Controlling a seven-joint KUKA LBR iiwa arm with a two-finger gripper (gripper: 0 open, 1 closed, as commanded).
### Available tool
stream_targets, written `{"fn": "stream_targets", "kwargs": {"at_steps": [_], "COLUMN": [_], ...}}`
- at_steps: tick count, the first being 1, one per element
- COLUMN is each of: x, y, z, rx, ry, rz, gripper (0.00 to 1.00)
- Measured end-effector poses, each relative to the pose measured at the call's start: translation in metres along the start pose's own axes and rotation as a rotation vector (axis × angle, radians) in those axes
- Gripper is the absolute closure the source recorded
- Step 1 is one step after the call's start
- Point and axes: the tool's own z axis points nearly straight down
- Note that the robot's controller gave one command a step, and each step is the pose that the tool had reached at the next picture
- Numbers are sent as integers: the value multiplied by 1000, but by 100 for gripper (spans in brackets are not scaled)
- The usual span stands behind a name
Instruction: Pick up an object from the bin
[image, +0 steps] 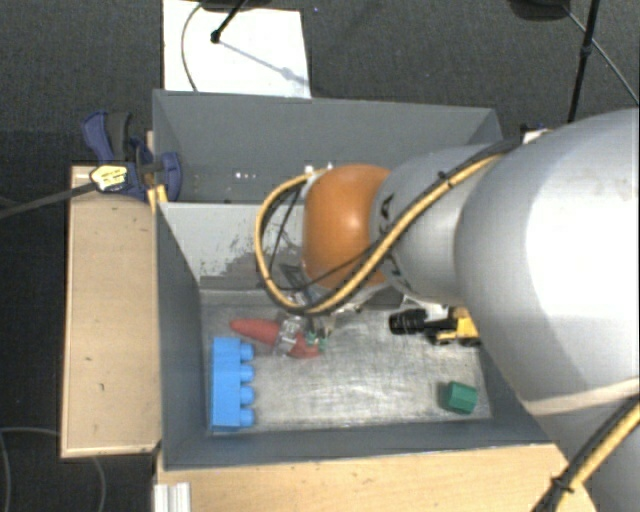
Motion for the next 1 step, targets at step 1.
{"fn": "stream_targets", "kwargs": {"at_steps": [1], "x": [-15], "y": [-10], "z": [-107], "rx": [1], "ry": [0], "rz": [-38], "gripper": [100]}}
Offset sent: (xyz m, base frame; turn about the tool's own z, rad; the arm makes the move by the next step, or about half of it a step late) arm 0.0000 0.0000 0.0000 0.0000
